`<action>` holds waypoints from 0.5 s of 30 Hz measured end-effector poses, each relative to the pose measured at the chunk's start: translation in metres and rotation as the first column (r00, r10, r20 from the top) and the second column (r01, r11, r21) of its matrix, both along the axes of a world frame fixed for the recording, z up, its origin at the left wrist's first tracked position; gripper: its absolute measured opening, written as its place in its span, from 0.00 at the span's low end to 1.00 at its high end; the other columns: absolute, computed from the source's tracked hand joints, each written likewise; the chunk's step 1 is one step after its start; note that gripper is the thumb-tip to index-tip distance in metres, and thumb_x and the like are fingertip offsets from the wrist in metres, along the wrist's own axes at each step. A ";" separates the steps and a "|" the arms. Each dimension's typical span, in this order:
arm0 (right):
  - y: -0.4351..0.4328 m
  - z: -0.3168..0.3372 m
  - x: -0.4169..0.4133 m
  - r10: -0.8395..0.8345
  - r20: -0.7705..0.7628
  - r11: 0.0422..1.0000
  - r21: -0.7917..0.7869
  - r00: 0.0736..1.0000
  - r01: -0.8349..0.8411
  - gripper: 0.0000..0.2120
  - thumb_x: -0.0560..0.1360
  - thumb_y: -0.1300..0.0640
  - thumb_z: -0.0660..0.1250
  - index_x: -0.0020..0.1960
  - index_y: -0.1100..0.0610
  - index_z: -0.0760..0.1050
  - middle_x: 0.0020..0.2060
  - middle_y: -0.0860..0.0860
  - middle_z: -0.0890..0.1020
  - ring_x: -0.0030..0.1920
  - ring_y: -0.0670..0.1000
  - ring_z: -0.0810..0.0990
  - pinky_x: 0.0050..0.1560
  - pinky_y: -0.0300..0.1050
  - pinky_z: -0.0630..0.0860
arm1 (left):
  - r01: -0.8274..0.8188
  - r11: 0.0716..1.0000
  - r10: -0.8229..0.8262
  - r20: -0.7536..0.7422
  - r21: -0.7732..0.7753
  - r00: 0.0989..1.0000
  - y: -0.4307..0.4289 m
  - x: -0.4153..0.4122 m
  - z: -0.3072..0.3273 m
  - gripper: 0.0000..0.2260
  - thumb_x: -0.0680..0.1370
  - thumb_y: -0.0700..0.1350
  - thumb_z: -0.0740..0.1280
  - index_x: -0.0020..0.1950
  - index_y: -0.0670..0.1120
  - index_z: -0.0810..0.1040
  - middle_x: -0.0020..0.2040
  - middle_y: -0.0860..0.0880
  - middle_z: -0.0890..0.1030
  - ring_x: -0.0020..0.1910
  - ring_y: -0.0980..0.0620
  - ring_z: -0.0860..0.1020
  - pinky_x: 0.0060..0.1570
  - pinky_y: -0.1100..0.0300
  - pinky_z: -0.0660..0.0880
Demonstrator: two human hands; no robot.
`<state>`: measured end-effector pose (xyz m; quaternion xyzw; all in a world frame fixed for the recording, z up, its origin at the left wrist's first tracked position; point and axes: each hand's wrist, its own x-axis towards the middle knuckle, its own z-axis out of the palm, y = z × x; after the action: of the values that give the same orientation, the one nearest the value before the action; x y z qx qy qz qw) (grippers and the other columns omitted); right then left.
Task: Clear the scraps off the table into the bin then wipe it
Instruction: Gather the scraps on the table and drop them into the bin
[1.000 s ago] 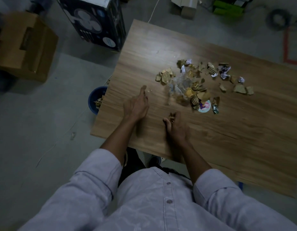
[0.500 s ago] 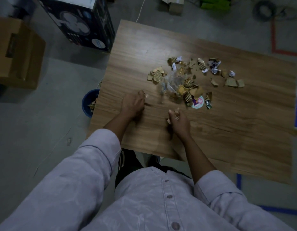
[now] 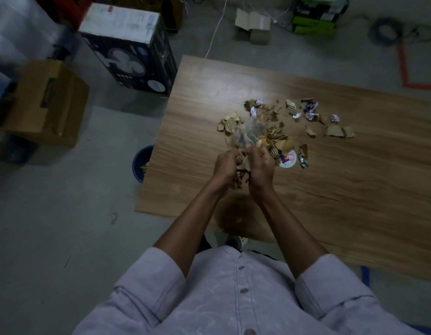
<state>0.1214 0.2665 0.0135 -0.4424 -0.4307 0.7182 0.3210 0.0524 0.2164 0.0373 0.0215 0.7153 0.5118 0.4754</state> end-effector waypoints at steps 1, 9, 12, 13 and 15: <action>-0.003 0.004 -0.001 0.013 0.031 0.997 0.082 0.999 -0.015 0.13 0.72 0.49 0.69 0.53 0.55 0.79 0.45 0.56 0.84 0.46 0.54 0.81 0.49 0.53 0.78 | -0.037 0.999 0.037 -0.015 -0.006 0.999 0.004 0.003 0.006 0.15 0.81 0.52 0.60 0.45 0.48 0.84 0.38 0.47 0.83 0.32 0.49 0.79 0.26 0.64 0.71; -0.003 0.028 0.013 -0.046 0.149 0.868 0.495 0.988 -0.034 0.06 0.80 0.48 0.64 0.56 0.44 0.75 0.48 0.51 0.84 0.49 0.54 0.83 0.49 0.61 0.79 | -0.100 0.968 0.048 0.222 0.230 0.974 0.024 0.023 0.037 0.17 0.85 0.46 0.55 0.46 0.49 0.82 0.38 0.52 0.85 0.41 0.53 0.82 0.41 0.60 0.77; -0.002 0.031 0.017 -0.080 0.190 0.728 0.681 0.978 -0.073 0.10 0.81 0.55 0.64 0.60 0.53 0.77 0.56 0.52 0.82 0.60 0.54 0.80 0.58 0.58 0.77 | -0.188 0.941 0.078 0.360 0.282 0.930 0.024 0.024 0.039 0.18 0.85 0.44 0.53 0.46 0.45 0.81 0.37 0.49 0.84 0.42 0.50 0.81 0.40 0.60 0.78; -0.004 0.032 0.019 -0.093 0.221 0.653 0.749 0.971 -0.108 0.10 0.80 0.57 0.64 0.60 0.56 0.79 0.57 0.52 0.82 0.64 0.54 0.78 0.62 0.57 0.75 | -0.217 0.935 0.085 0.416 0.281 0.905 0.023 0.021 0.040 0.18 0.85 0.45 0.53 0.48 0.44 0.81 0.38 0.48 0.84 0.42 0.50 0.82 0.39 0.61 0.79; -0.007 0.035 0.022 -0.087 0.250 0.511 0.842 0.964 -0.172 0.12 0.80 0.59 0.65 0.60 0.61 0.81 0.60 0.54 0.82 0.69 0.53 0.75 0.69 0.54 0.71 | -0.248 0.926 0.071 0.514 0.286 0.855 0.019 0.016 0.041 0.17 0.85 0.48 0.53 0.52 0.44 0.81 0.41 0.48 0.85 0.41 0.52 0.83 0.37 0.63 0.80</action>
<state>0.1435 0.2599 0.0485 -0.3049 -0.7779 0.3544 0.4199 0.0684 0.2354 0.0780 -0.0884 0.4687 0.6544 0.5867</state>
